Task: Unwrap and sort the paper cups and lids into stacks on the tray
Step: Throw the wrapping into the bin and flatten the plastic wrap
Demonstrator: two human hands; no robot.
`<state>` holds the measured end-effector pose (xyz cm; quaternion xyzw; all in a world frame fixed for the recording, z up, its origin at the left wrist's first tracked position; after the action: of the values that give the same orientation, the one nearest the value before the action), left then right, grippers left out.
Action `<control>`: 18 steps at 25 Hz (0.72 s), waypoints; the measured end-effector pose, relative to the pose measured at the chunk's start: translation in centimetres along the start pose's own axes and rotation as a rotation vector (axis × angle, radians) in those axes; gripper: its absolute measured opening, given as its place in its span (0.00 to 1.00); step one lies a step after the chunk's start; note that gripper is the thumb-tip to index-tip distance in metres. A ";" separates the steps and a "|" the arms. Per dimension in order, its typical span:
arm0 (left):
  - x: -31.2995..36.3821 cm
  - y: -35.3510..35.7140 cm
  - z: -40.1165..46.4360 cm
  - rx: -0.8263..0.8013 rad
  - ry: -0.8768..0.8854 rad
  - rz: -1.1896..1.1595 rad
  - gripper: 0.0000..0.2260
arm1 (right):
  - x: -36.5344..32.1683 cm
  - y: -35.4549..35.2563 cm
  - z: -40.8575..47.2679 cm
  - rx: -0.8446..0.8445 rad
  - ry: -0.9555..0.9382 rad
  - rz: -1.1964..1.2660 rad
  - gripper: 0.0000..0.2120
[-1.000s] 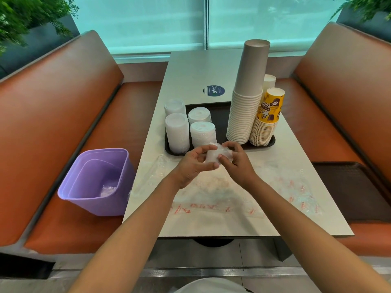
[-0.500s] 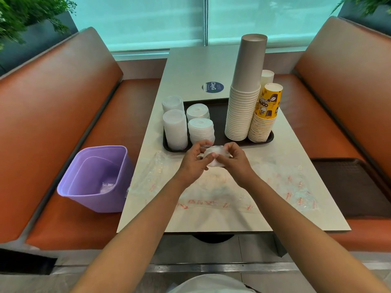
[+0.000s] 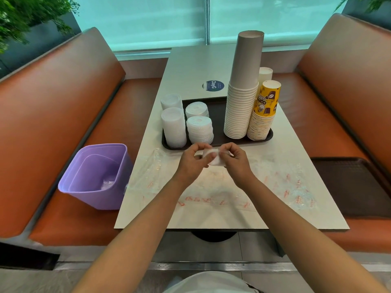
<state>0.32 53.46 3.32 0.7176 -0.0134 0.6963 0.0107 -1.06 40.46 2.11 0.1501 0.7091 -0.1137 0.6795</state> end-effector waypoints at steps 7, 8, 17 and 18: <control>-0.5 0.6 -0.7 0.074 -0.044 -0.077 0.12 | -0.3 -0.7 -0.5 -0.033 -0.012 -0.053 0.16; -0.5 0.7 -0.8 0.071 -0.045 -0.054 0.12 | -0.4 -0.8 -0.7 -0.045 -0.024 -0.082 0.16; -1.1 1.0 -1.8 0.060 -0.069 -0.071 0.13 | 0.3 -1.4 -0.9 0.011 -0.100 -0.142 0.10; -1.0 0.9 -1.9 0.062 -0.055 -0.088 0.12 | 0.2 -1.4 -0.9 0.056 -0.127 -0.135 0.10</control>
<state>-1.68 52.62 2.39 0.7363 0.0393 0.6752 0.0188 -2.38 39.49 1.88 0.1137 0.6697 -0.1883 0.7093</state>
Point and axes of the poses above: each hand's wrist, its own z-axis towards the middle knuckle, its own y-axis out of the palm, x = y × z, the point moved 8 cm from there along z, towards the middle knuckle, and after that the axes turned 11 degrees about x, right-handed, at the moved point
